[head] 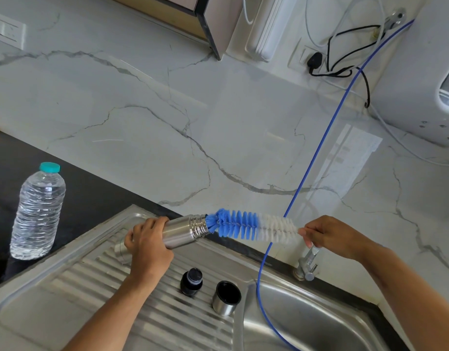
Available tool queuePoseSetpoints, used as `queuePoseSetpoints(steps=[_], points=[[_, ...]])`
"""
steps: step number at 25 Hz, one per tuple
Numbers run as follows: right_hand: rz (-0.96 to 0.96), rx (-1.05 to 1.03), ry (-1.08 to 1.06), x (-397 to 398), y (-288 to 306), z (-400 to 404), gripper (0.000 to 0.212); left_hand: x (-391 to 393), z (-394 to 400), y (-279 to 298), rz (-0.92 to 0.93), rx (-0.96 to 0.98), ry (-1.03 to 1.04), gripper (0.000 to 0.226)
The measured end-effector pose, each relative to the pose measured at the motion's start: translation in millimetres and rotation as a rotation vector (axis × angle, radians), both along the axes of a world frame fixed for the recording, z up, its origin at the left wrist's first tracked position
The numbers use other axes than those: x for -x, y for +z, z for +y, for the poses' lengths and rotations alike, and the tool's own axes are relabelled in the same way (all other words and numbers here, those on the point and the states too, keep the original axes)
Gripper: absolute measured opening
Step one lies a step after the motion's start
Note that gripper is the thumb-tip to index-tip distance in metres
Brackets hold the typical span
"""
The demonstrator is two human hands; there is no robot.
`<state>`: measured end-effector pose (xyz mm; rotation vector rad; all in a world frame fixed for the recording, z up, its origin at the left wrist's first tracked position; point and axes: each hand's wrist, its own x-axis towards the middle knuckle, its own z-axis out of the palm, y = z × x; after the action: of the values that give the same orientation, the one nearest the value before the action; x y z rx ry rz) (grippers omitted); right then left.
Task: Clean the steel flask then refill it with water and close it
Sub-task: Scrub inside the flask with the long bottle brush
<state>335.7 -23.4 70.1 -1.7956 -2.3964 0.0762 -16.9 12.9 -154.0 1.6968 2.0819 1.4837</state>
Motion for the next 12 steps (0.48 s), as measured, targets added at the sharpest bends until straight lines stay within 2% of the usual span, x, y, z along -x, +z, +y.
queuePoseSetpoints(steps=[7,10,12], points=[[0.124,-0.045,-0.083,-14.8,-29.9,2.3,0.042,5.9,-6.3,11.3,-0.147,0.005,0.073,0.069],[0.218,-0.046,-0.117,6.3,-55.9,12.3,0.036,10.7,-6.6,14.6,-0.210,-0.002,0.094,0.067],[0.202,-0.047,-0.094,30.8,-79.5,32.9,0.033,12.1,-5.2,16.8,-0.251,-0.019,0.098,0.066]])
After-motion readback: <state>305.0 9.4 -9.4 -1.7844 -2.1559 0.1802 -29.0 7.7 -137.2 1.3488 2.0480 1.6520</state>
